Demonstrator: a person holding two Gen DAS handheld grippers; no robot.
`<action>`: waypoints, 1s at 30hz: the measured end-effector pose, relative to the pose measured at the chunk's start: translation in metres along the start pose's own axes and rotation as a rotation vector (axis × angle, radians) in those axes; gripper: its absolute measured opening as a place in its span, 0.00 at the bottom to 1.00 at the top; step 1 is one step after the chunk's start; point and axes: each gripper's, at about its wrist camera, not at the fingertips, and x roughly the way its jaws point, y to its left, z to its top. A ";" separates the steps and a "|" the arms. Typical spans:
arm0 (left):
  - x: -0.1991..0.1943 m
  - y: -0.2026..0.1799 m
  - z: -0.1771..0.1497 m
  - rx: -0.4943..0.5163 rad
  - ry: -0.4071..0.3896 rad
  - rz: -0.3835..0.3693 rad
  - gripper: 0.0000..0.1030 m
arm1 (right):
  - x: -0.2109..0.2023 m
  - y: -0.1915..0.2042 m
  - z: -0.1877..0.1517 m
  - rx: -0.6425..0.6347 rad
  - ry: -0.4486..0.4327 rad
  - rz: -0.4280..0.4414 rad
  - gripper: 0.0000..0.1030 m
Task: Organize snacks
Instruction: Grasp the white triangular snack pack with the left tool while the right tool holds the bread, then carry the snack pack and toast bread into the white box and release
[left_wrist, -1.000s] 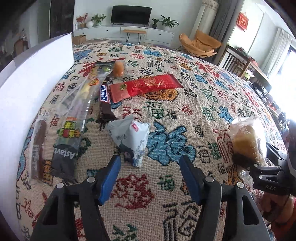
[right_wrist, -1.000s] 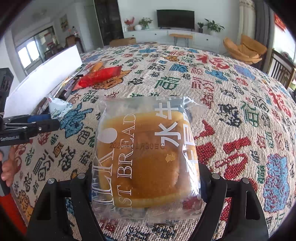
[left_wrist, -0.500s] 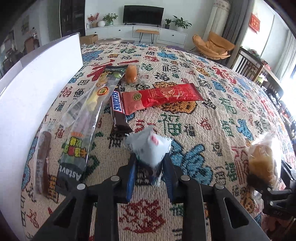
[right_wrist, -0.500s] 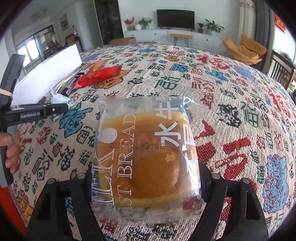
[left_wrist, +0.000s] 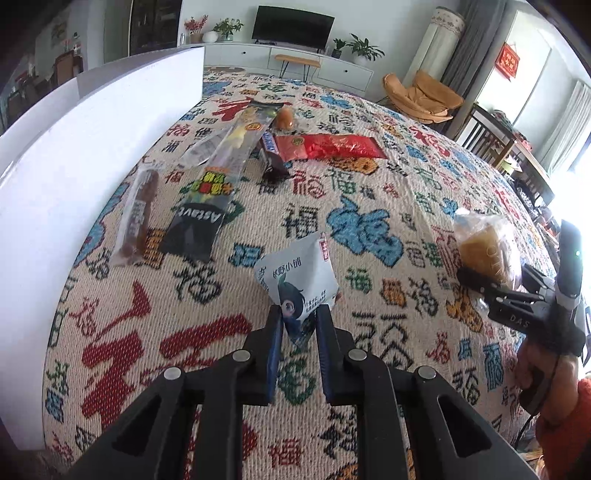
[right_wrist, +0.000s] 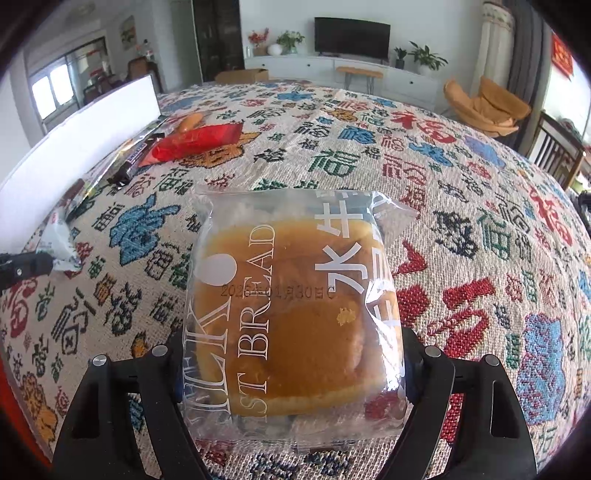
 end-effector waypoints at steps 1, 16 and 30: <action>-0.001 0.002 -0.003 -0.006 0.003 0.017 0.23 | 0.000 0.000 0.000 0.001 0.000 0.000 0.81; 0.028 -0.019 0.011 0.043 -0.027 0.164 0.48 | 0.000 -0.001 -0.001 0.000 0.000 -0.001 0.82; -0.069 0.035 -0.007 -0.136 -0.144 -0.015 0.45 | -0.011 -0.009 0.018 0.004 0.234 0.086 0.84</action>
